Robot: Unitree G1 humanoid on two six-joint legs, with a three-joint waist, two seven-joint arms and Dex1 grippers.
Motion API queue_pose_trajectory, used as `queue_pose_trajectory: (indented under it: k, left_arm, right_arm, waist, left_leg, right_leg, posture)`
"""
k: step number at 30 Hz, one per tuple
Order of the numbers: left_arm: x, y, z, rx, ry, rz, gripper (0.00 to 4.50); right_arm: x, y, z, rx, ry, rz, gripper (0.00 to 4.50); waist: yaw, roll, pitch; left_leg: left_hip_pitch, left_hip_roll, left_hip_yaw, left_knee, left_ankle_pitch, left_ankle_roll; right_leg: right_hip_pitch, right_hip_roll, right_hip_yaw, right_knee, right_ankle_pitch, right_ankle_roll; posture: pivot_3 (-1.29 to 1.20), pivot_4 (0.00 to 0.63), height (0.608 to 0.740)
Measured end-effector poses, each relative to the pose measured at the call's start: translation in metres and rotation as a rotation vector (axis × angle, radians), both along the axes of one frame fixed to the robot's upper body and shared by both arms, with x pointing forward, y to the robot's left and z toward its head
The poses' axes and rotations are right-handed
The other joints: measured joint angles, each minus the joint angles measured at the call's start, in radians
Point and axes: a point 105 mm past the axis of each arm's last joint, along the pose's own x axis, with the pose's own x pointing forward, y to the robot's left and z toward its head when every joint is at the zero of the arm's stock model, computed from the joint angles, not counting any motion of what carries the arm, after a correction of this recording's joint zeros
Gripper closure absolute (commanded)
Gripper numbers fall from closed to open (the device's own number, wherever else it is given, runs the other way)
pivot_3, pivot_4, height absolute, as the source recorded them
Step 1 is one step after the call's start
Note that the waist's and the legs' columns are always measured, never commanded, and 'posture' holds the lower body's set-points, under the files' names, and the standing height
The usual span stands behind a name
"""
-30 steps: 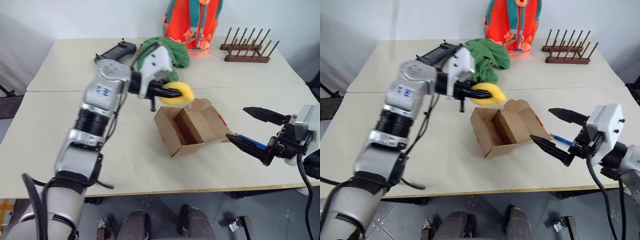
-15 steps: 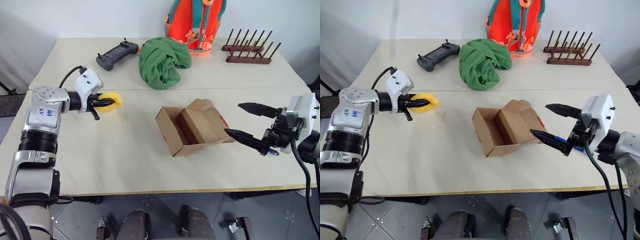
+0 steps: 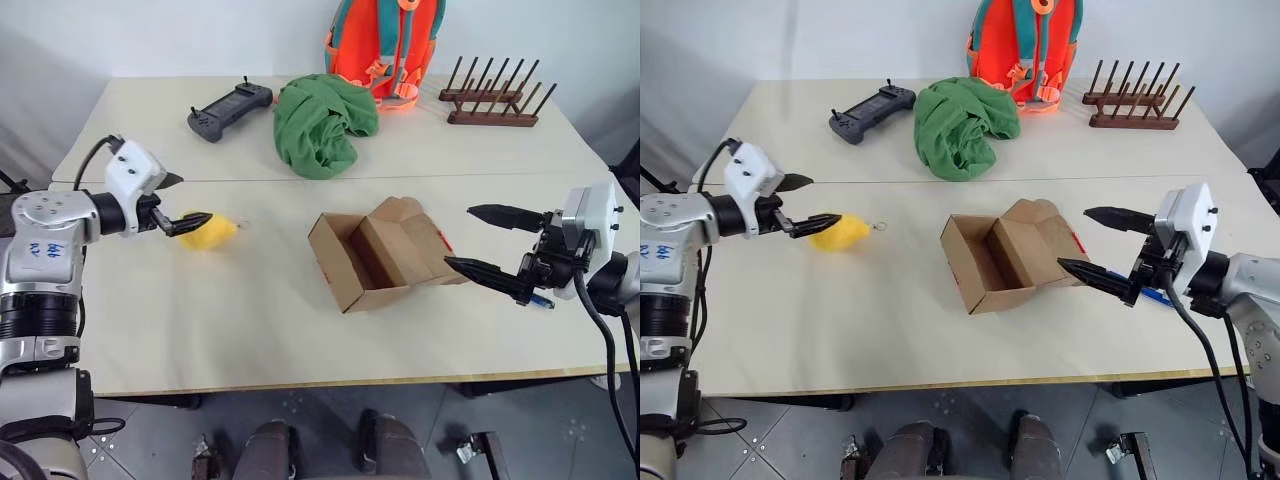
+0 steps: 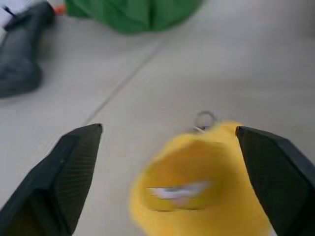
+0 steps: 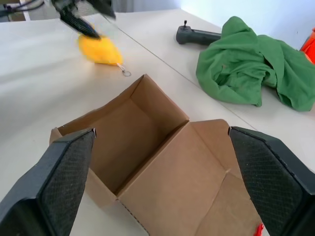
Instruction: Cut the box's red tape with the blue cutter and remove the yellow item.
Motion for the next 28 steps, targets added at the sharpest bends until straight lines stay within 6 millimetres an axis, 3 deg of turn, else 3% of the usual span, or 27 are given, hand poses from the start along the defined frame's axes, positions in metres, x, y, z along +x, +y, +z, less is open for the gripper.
queue_pose_trajectory:
  k: [6, 12, 16, 20, 22, 28]
  left_arm:
    - [-0.030, 0.008, 0.001, -0.071, -0.079, -0.054, 0.04]
    - [-0.074, 0.009, -0.033, -0.124, 0.008, -0.092, 0.04]
    - [-0.090, 0.004, -0.044, -0.151, 0.048, -0.114, 0.04]
    - [-0.136, 0.001, -0.096, -0.157, 0.255, -0.195, 0.04]
    - [-0.146, -0.002, -0.110, -0.200, 0.306, -0.193, 0.04]
    - [-0.160, -0.009, -0.117, -0.241, 0.301, -0.194, 0.04]
  right_arm:
    - [-0.001, -0.012, -0.010, -0.021, 0.045, -0.009, 0.00]
    - [-0.009, -0.051, -0.039, -0.126, 0.153, -0.057, 0.00]
    - [-0.011, -0.070, -0.056, -0.178, 0.199, -0.075, 0.00]
    - [-0.009, -0.095, -0.073, -0.230, 0.252, -0.148, 0.00]
    - [-0.009, -0.098, -0.080, -0.223, 0.276, -0.161, 0.00]
    - [-0.009, -0.097, -0.085, -0.249, 0.272, -0.149, 0.00]
  waist:
    - [-0.002, 0.000, 0.000]
    - [0.002, 0.000, 0.000]
    - [0.001, 0.000, 0.000]
    - [-0.019, 0.002, -0.001]
    - [-0.025, 0.002, -0.001]
    - [-0.023, 0.002, -0.001]
  left_leg:
    - [0.001, 0.001, 0.001, -0.001, 0.000, -0.001]
    - [0.002, 0.000, 0.001, -0.001, 0.000, -0.001]
    - [0.005, 0.001, 0.001, -0.001, 0.000, -0.001]
    - [0.021, 0.002, 0.004, -0.010, -0.002, -0.001]
    - [0.021, 0.004, 0.003, -0.009, -0.002, -0.001]
    - [0.021, 0.007, 0.004, -0.007, -0.003, -0.001]
  right_leg:
    - [0.000, 0.000, 0.000, 0.000, 0.000, 0.000]
    - [0.001, 0.000, 0.002, -0.001, 0.000, 0.000]
    - [0.002, 0.000, 0.004, 0.000, 0.000, -0.001]
    - [0.010, 0.001, 0.010, -0.004, -0.001, -0.002]
    - [0.010, 0.001, 0.010, -0.003, -0.001, -0.002]
    - [0.010, 0.000, 0.012, -0.002, -0.001, -0.003]
  posture:
    - [0.00, 0.150, 0.740]
    - [0.00, 0.150, 0.740]
    - [0.00, 0.150, 0.740]
    - [0.00, 0.150, 0.740]
    - [0.00, 0.150, 0.740]
    - [0.00, 0.150, 0.740]
